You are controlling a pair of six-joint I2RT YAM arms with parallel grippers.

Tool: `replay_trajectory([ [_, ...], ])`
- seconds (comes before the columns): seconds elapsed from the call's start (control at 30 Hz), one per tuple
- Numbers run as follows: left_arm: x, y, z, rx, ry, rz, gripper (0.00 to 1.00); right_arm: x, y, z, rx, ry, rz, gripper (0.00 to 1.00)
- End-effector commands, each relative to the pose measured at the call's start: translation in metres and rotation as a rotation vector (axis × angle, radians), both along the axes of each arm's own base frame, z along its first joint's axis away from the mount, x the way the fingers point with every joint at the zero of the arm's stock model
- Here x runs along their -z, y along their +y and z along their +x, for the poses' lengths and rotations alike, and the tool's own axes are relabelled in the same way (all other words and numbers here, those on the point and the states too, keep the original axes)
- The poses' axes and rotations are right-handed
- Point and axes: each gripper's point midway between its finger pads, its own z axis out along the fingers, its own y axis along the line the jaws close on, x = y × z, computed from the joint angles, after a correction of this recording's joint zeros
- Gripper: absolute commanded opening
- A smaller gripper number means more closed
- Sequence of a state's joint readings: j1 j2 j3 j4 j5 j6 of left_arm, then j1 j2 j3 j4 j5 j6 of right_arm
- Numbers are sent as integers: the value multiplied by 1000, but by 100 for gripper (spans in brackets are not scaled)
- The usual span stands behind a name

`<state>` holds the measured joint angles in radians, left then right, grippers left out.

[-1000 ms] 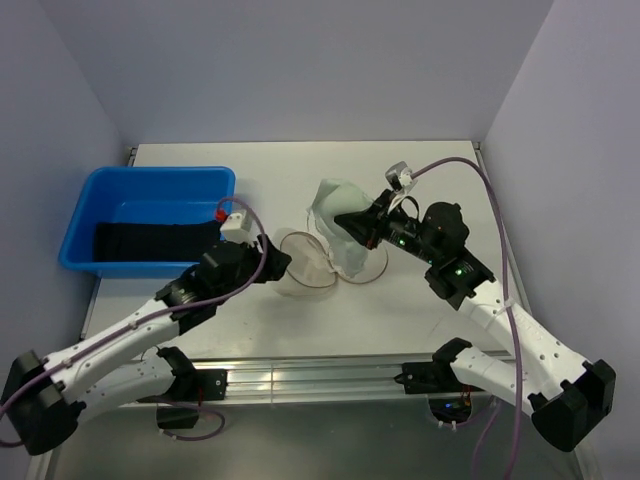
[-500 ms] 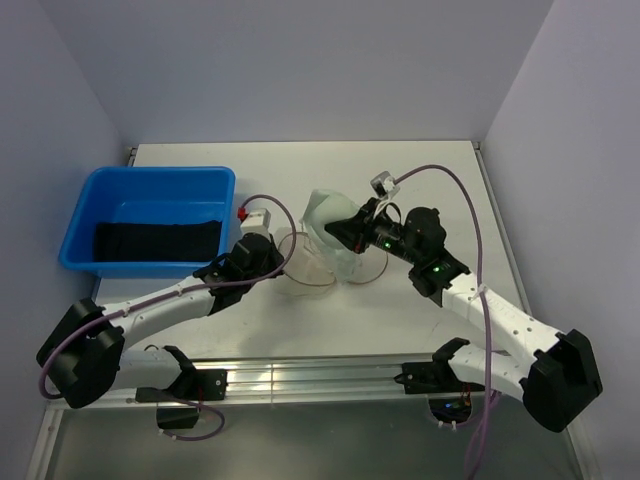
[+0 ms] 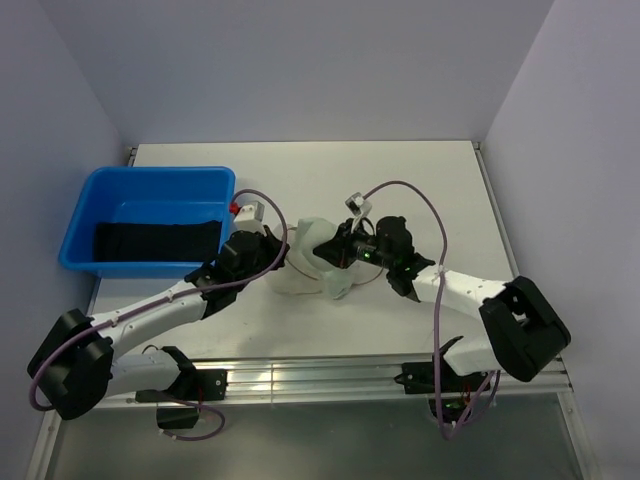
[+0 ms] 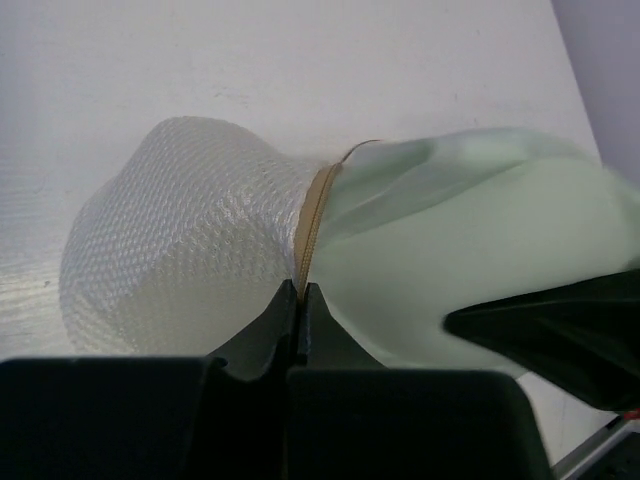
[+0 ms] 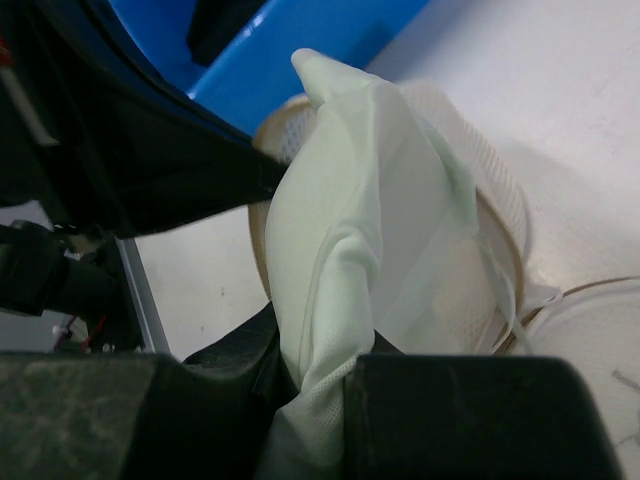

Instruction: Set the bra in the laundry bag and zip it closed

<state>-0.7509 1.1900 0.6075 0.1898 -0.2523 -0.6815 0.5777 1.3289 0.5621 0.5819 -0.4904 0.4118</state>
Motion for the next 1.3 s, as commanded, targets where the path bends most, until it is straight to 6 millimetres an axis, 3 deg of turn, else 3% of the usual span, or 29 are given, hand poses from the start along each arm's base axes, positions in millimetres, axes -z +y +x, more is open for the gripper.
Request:
replay_trajectory([
  [0.0,-29,-9,0,31,-67,-120,0,-8,19,2,-34,-37,27,0],
  [0.17,-40,-14,-2,72,-107,-143,0,27,42,-12,-137,48,-74,0],
  [0.37,-48,-26,-11,159,-126,-184,0,36,54,-15,-149,82,-137,0],
  [0.5,-42,-36,-24,234,-88,-215,0,14,51,9,3,102,-110,0],
  [0.57,-38,-34,-35,243,-74,-253,0,6,37,33,189,131,-95,0],
  [0.67,-37,-32,-46,238,-54,-305,0,-11,23,47,378,202,40,0],
  [0.77,-34,-36,-58,266,-23,-317,0,-14,9,59,531,261,170,0],
  [0.97,-32,-48,-74,308,36,-353,0,-23,6,78,703,364,305,0],
  [1.03,-35,-52,-78,321,44,-378,0,-1,5,82,805,408,271,0],
  [1.2,-55,-59,-84,347,46,-494,0,26,7,73,895,420,205,0],
  [1.27,-68,-59,-82,335,32,-559,0,33,-2,71,920,401,168,0],
])
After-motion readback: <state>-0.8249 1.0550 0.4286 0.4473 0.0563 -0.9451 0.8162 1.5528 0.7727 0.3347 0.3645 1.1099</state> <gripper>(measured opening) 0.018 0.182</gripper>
